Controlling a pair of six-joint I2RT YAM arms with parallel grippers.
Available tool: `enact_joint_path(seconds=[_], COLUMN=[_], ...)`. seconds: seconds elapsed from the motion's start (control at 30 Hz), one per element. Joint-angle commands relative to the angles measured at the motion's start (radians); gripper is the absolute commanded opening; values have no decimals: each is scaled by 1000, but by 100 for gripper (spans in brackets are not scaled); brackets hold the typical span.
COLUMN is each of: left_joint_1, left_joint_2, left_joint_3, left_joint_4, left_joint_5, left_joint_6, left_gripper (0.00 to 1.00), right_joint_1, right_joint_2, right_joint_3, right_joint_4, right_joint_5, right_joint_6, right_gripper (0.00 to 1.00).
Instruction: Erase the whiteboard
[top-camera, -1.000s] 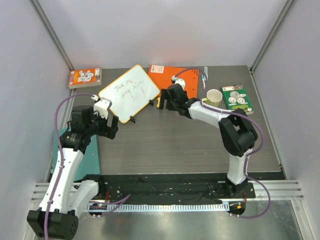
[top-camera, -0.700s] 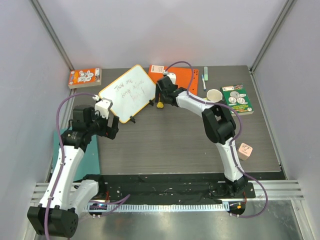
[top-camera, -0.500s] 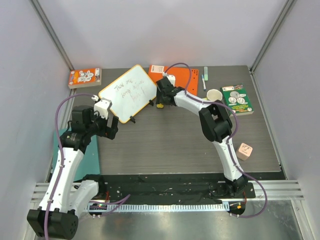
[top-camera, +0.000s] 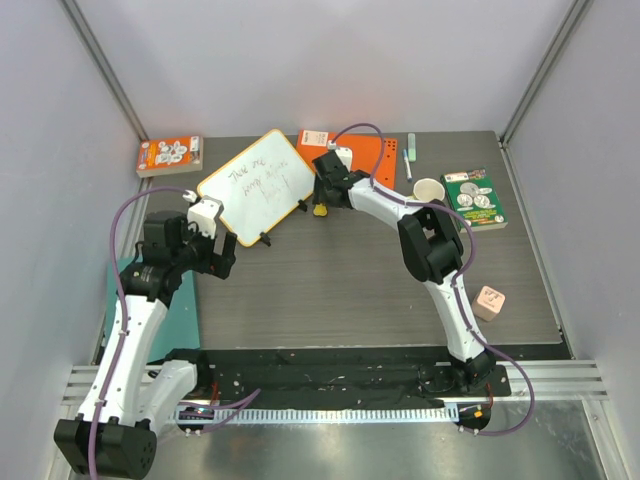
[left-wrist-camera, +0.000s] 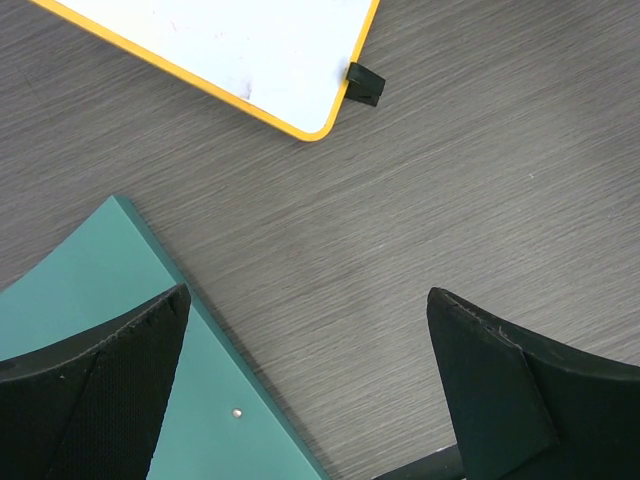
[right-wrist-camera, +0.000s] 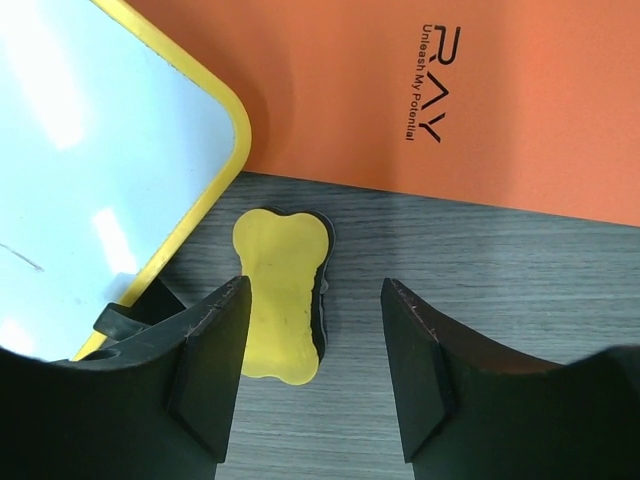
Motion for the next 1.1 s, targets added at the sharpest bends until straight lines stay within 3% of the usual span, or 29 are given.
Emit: enact_joint_path(seconds=[0.0,0.3,0.7,0.8,0.97,1.07], left_joint_1=[1,1,1,1,1,29], left_joint_2=[-5,-14,-19,-8,27,40], left_joint_3=[9,4,1,3,11,9], left_joint_4=[-2,-3,6,14,31,54], left_joint_5=[-17,-22,-42,-48,-74,-14], left_joint_6=[8,5,-1,-2,-14,-19], left_gripper=[100,100,100,100,100,100], right_joint_1=[1,17,31,31,32,32], right_joint_2=[-8,45,41,10,-62,-108], right_joint_3=[17,21,-64,-112,-208,-288], right_joint_4=[34,47,43,43,50,83], right_joint_5=[-29,-44,81,100,95,86], right_joint_6=[21,45,79,71,56,53], right_gripper=[61,61,38,27,24,23])
